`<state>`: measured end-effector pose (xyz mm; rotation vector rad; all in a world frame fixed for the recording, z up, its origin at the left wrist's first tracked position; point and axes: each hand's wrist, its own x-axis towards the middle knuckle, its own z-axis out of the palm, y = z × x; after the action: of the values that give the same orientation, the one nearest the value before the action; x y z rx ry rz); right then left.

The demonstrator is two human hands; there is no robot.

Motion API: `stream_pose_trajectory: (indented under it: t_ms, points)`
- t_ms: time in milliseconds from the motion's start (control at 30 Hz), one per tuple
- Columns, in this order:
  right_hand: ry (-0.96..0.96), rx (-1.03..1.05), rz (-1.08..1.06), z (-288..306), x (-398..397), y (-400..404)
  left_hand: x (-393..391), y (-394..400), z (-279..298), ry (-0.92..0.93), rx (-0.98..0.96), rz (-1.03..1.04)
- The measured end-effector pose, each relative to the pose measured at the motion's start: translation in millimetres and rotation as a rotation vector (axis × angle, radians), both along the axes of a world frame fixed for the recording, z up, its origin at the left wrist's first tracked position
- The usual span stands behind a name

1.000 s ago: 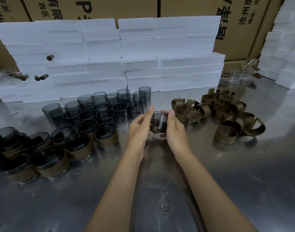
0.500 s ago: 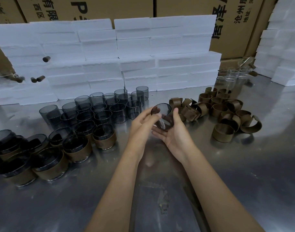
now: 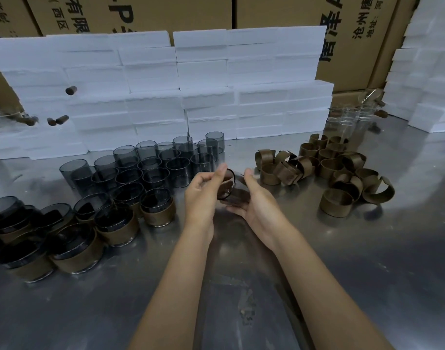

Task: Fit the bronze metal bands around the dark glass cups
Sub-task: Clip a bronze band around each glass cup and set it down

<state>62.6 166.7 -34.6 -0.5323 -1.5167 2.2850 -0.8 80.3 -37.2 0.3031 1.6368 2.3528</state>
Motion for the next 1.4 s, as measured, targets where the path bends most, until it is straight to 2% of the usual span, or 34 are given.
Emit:
stream_pose_trajectory:
  t_ms: [233,400,500,700,800,1000,1167,1300,1333,1400]
  points:
    - [0.077,-0.157,0.047,-3,0,1,-6,-1,-4,-0.127,-0.034,0.076]
    - [0.134,-0.107,-0.122,-2,-2,1,-5,4,-5,-0.155,-0.113,0.038]
    - [0.131,-0.059,-0.231,-5,0,3,-1,6,-1,-0.177,-0.037,-0.006]
    - [0.154,0.16,-0.331,-10,1,6,9,8,3,-0.049,-0.062,-0.135]
    - [0.11,0.348,-0.357,-12,0,6,7,8,2,-0.064,0.001,-0.18]
    - [0.023,0.682,-0.44,-13,2,3,9,9,1,-0.104,-0.011,-0.245]
    - [0.022,0.711,-0.529,-11,5,8,7,7,-3,-0.125,0.009,-0.293]
    - [0.0,0.568,-0.613,-1,7,28,4,7,-7,-0.168,0.05,-0.263]
    - [-0.05,0.579,-0.683,3,8,41,2,7,-7,-0.189,0.067,-0.252]
    - [-0.238,0.726,-0.796,8,13,73,-1,7,-8,-0.21,0.086,-0.241]
